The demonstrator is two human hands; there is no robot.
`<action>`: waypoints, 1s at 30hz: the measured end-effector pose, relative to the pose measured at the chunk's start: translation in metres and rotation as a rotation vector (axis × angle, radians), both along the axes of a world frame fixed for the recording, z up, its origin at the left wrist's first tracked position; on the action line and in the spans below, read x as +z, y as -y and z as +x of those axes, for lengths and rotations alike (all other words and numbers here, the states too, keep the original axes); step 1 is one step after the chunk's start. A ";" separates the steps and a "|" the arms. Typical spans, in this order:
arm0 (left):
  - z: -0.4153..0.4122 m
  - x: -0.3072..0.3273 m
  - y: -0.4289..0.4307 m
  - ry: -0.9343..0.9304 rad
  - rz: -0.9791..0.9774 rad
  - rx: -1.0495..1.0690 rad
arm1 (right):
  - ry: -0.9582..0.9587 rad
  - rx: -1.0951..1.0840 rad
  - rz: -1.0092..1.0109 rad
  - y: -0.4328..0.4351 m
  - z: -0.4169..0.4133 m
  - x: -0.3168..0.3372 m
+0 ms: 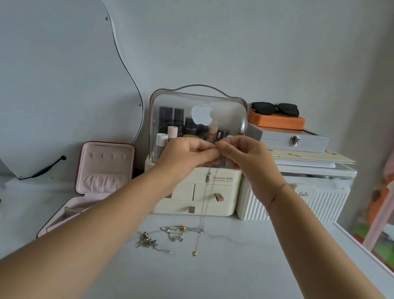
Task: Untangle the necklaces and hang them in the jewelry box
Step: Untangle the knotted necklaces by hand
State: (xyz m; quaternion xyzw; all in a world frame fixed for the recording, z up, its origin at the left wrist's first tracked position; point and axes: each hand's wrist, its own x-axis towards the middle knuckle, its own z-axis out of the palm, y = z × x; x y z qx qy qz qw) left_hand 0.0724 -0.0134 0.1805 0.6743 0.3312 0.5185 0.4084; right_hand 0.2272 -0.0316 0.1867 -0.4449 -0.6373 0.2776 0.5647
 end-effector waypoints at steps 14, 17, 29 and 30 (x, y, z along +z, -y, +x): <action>0.025 0.004 0.000 0.044 -0.010 0.006 | 0.078 -0.164 -0.179 0.064 0.008 -0.161; 0.026 -0.006 -0.007 0.074 -0.028 0.067 | 0.051 -0.225 -0.193 0.079 0.010 -0.174; 0.013 -0.087 -0.035 -0.108 -0.149 0.281 | 0.343 -0.495 -0.021 0.097 0.001 -0.211; 0.013 -0.094 -0.038 -0.106 -0.159 0.286 | 0.358 -0.521 0.022 0.097 0.002 -0.215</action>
